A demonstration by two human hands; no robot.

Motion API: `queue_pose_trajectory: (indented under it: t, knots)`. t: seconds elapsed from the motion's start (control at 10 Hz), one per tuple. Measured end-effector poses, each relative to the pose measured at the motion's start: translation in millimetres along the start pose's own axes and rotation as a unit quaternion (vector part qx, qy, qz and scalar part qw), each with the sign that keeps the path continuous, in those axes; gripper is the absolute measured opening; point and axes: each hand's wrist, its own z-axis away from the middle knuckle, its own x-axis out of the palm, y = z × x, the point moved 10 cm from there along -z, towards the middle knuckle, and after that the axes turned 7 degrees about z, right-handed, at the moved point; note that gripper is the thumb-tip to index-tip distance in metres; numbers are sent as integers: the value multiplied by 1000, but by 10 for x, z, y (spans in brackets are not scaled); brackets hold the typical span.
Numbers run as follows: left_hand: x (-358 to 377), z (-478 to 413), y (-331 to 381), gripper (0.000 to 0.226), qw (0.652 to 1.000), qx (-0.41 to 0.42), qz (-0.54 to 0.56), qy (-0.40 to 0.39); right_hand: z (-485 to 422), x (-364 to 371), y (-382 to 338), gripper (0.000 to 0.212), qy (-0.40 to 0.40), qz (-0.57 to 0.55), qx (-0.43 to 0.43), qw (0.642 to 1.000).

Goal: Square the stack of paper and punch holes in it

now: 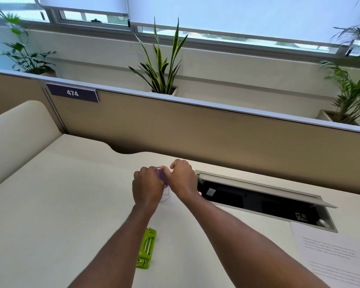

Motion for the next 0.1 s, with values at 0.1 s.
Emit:
queue_pose_trajectory:
  t: [0.1]
  knots:
    - [-56, 146, 140, 27, 998, 49, -23, 25, 189, -78, 23, 39, 28, 28, -37, 999]
